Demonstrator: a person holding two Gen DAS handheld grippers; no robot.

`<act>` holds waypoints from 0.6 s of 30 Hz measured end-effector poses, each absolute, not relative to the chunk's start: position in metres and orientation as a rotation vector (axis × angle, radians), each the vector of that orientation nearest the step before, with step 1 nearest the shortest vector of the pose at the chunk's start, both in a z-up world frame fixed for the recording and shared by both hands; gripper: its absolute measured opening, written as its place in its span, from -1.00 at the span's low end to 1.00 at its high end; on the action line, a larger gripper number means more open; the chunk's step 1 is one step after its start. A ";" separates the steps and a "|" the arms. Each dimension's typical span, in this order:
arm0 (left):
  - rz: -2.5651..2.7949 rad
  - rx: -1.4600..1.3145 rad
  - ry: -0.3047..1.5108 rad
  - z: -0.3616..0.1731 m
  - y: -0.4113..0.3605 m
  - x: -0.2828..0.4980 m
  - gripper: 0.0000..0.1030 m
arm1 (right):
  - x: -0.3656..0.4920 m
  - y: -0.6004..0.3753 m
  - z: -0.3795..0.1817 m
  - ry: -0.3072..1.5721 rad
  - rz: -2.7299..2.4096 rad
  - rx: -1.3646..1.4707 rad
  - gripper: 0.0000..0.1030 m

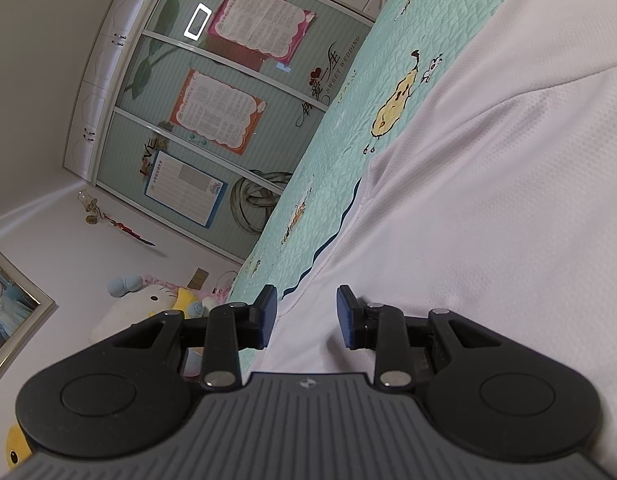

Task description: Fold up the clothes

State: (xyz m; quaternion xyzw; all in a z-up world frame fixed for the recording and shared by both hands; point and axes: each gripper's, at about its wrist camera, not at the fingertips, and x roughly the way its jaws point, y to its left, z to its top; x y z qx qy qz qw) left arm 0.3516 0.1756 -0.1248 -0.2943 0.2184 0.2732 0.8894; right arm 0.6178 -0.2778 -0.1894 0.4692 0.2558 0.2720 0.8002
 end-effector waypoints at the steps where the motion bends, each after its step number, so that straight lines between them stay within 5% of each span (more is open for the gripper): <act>1: 0.562 -0.578 0.462 -0.125 0.177 0.355 -0.86 | 0.618 -0.278 -0.189 0.549 0.583 1.006 -0.36; 3: 0.554 -0.557 0.469 -0.123 0.179 0.357 -0.80 | 0.618 -0.278 -0.189 0.548 0.583 1.005 -0.36; 7: 0.539 -0.555 0.480 -0.111 0.161 0.331 -0.09 | 0.618 -0.279 -0.189 0.549 0.584 1.003 -0.36; 18: 0.227 -0.548 0.656 -0.114 0.070 0.251 0.07 | 0.618 -0.279 -0.189 0.550 0.586 1.016 -0.35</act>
